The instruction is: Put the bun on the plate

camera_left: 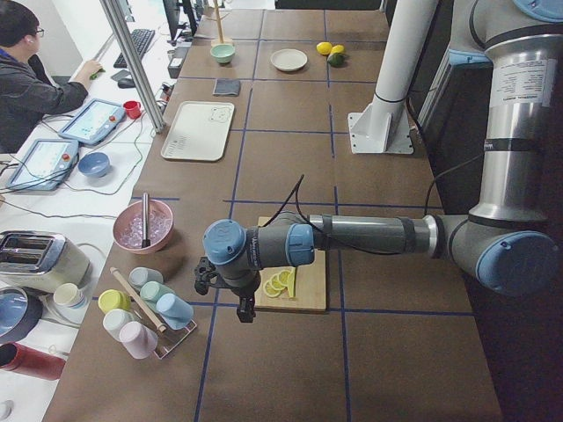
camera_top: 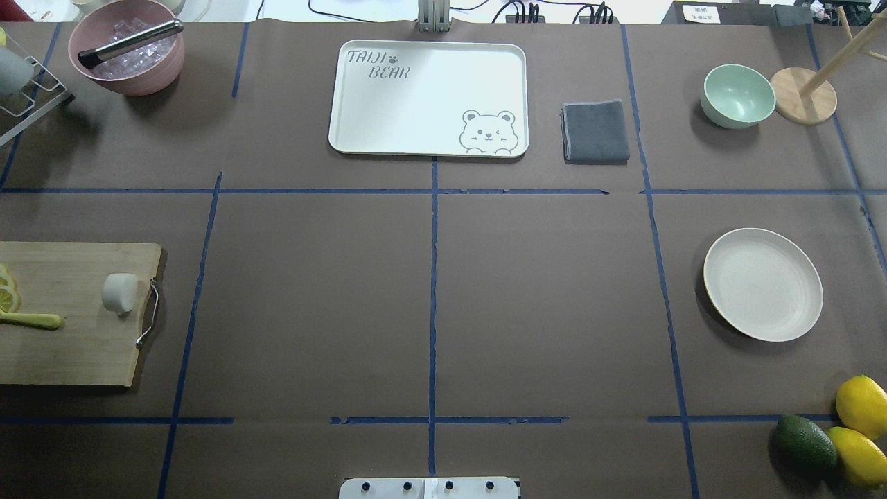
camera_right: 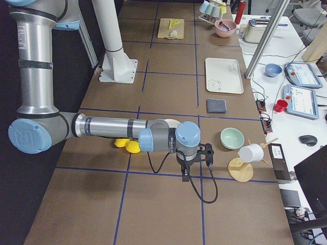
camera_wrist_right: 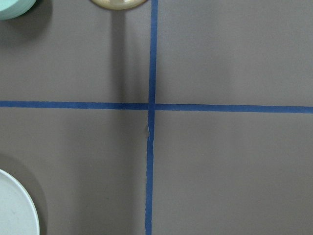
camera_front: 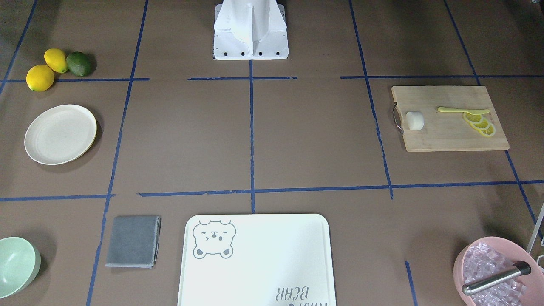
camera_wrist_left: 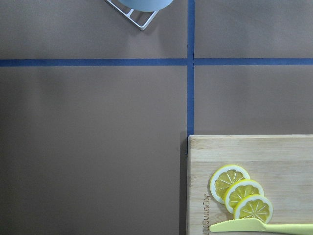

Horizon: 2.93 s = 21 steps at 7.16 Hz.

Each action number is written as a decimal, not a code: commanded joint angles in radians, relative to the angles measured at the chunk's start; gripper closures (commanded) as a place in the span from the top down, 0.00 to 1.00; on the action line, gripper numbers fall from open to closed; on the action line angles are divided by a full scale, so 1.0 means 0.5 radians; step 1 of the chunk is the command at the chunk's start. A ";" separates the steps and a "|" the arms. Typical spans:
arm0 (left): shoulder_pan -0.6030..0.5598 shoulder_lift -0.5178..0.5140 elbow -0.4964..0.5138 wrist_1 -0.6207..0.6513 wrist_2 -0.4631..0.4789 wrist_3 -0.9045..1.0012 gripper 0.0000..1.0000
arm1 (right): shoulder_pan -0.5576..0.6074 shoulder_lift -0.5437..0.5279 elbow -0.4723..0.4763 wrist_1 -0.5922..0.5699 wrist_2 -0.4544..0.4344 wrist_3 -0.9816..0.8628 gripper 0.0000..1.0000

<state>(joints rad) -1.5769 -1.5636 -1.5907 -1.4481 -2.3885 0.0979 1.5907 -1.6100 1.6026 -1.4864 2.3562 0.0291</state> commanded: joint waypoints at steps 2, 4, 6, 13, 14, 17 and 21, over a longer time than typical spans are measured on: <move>-0.012 -0.008 0.000 0.000 0.000 -0.002 1.00 | 0.000 0.005 0.001 0.000 0.000 0.000 1.00; -0.012 -0.011 0.000 0.000 -0.003 -0.002 1.00 | -0.003 0.011 0.007 0.000 0.006 0.015 1.00; -0.012 0.007 -0.134 0.000 0.006 -0.033 1.00 | -0.073 0.029 0.034 0.015 0.049 0.181 0.99; 0.012 -0.011 -0.227 -0.006 0.003 -0.177 1.00 | -0.984 -0.298 0.016 1.453 -0.255 1.493 0.99; 0.012 -0.011 -0.227 -0.006 0.003 -0.174 1.00 | -1.061 -0.320 0.013 1.472 -0.264 1.528 0.99; 0.015 -0.011 -0.227 -0.025 0.003 -0.174 1.00 | -1.150 -0.336 -0.030 1.470 -0.316 1.522 0.99; 0.015 -0.014 -0.224 -0.025 0.003 -0.168 1.00 | -1.157 -0.327 -0.048 1.470 -0.292 1.516 0.42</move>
<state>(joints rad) -1.5693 -1.5705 -1.7040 -1.4603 -2.3869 0.0122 1.0129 -1.7735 1.5792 -0.7517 2.2066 0.7892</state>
